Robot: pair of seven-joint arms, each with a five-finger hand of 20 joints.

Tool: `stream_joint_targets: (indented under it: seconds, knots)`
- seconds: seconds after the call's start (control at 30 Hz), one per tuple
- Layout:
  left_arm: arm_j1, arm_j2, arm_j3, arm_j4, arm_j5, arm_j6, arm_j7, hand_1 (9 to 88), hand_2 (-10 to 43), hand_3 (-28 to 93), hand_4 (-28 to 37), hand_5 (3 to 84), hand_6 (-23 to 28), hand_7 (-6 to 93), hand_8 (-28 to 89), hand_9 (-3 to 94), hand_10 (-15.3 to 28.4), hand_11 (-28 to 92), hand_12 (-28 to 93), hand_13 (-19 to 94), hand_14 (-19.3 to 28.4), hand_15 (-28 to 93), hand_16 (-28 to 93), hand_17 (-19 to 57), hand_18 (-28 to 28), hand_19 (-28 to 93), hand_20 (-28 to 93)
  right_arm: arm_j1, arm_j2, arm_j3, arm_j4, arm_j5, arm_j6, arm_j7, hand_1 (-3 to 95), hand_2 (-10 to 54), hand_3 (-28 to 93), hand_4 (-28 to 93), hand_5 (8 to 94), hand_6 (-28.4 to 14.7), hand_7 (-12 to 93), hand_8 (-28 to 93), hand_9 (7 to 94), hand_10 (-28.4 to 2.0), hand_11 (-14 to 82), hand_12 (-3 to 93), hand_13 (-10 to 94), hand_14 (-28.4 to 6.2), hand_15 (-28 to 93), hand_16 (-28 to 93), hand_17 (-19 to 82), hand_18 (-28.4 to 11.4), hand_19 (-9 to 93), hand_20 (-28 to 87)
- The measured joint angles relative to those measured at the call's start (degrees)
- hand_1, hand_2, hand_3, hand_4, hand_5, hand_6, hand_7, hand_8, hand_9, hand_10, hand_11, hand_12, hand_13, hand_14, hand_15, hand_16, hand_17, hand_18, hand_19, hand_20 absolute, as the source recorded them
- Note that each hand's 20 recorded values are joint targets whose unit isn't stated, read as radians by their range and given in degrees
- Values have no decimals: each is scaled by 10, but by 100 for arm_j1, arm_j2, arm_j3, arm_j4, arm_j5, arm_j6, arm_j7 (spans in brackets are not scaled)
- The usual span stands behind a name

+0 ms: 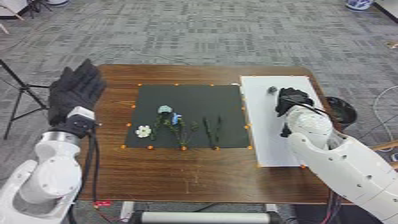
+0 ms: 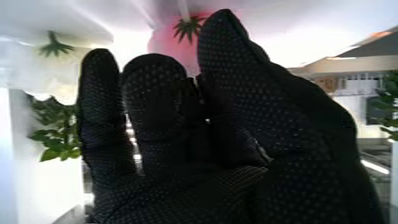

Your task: Arrange flowers

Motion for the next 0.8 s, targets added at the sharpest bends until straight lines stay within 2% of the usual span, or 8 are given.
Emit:
stream_joint_targets:
  seconds: [0.07, 0.13, 0.2, 0.23, 0.33, 0.47, 0.5, 0.8]
  knots:
    - [-35, 10, 0, 26, 455, -59, -163, 254, 202, 719, -283, 403, 79, 65, -78, 255, 127, 163, 50, 168, 94, 129, -68, -43, 77, 271, 21, 2, -1, 3, 1, -19, 45, 13, 613, -95, 687, -278, 698, -7, 257, 34, 708, -102, 124, 258, 708, -52, 636, 402, 321, -197, 731, 342]
    - [-60, 12, -2, 36, 825, -110, -275, 255, 201, 718, -283, 402, 80, 65, -77, 255, 127, 163, 50, 168, 94, 129, -68, -44, 77, 272, 20, 3, -2, 7, 3, -46, 62, 21, 624, -95, 684, -275, 700, 1, 320, 53, 760, -90, 100, 380, 707, -52, 635, 418, 321, -196, 727, 353]
    - [-76, 13, -6, 37, 1064, -142, -325, 257, 196, 719, -283, 401, 79, 63, -77, 254, 128, 162, 50, 168, 95, 129, -68, -44, 78, 272, 20, 2, -6, 2, 19, -73, 66, 22, 632, -95, 687, -273, 705, 8, 373, 71, 775, -85, 160, 452, 706, -51, 639, 427, 321, -196, 725, 356]
    - [-81, 13, -8, 37, 1106, -156, -330, 258, 193, 719, -283, 400, 79, 62, -77, 253, 128, 161, 50, 168, 95, 129, -68, -45, 79, 272, 19, -1, -8, -5, 30, -88, 70, 22, 635, -95, 690, -273, 709, 12, 390, 77, 781, -84, 186, 477, 707, -52, 644, 430, 320, -195, 724, 357]
    - [-82, 13, -19, 41, 1034, -217, -310, 258, 191, 719, -283, 399, 80, 60, -76, 253, 128, 158, 51, 168, 95, 128, -68, -45, 80, 272, 17, -38, -18, -6, 49, -158, 113, 18, 638, -95, 692, -275, 712, 13, 404, 82, 789, -85, 216, 505, 715, -56, 653, 433, 326, -197, 727, 361]
    - [-53, 12, -55, 44, 685, -284, -222, 259, 189, 719, -283, 399, 79, 59, -75, 253, 128, 157, 53, 168, 95, 126, -67, -45, 80, 271, 16, -147, -44, 108, 14, -213, 163, 4, 637, -95, 696, -271, 716, 13, 406, 87, 790, -86, 220, 516, 721, -53, 650, 436, 329, -196, 727, 362]
    - [-34, 10, -75, 44, 643, -292, -201, 259, 188, 720, -283, 399, 80, 58, -74, 253, 128, 157, 53, 168, 96, 125, -68, -45, 80, 271, 16, -186, -45, 144, -12, -216, 184, -1, 635, -95, 698, -268, 716, 12, 406, 89, 790, -87, 220, 521, 722, -52, 648, 438, 330, -196, 727, 362]
    - [290, -47, -365, 2, 630, -292, -89, 260, 185, 719, -283, 398, 79, 56, -74, 253, 128, 153, 55, 169, 96, 122, -65, -44, 80, 268, 17, -335, -50, 141, -662, -193, 602, -145, 628, -95, 708, -258, 724, 8, 394, 103, 797, -86, 214, 530, 734, -45, 630, 447, 338, -202, 733, 366]
